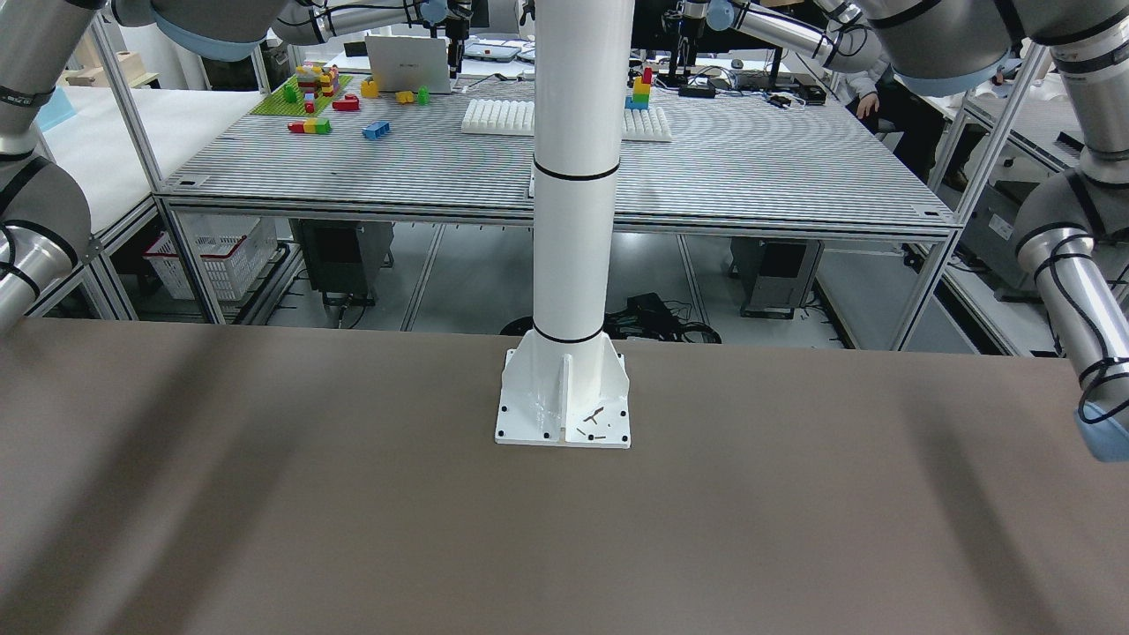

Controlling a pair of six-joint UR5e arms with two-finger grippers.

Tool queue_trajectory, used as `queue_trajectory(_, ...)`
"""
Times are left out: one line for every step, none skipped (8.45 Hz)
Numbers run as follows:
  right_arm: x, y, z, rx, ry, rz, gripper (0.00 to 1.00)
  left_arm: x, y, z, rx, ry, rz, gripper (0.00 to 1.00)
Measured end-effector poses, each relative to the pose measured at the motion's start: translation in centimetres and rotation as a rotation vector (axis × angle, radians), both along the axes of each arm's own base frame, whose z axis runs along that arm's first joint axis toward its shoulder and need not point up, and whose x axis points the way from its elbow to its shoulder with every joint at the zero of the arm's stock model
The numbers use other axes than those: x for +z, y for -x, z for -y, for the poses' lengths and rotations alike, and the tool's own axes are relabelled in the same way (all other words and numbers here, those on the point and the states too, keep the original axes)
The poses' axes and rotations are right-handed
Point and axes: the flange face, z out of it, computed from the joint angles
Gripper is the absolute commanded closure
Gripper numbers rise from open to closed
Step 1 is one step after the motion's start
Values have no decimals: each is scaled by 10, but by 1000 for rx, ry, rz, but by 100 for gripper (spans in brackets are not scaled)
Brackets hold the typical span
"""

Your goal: Fold clothes

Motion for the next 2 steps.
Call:
queue_trajectory(-1, -11, -8, -18, -20, -23, 6, 12, 12, -5, 11, -22, 20, 6)
queue_trajectory(-2, -18, -16, -20, -35, -48, 6, 17, 18, -8, 15, -34, 31, 6)
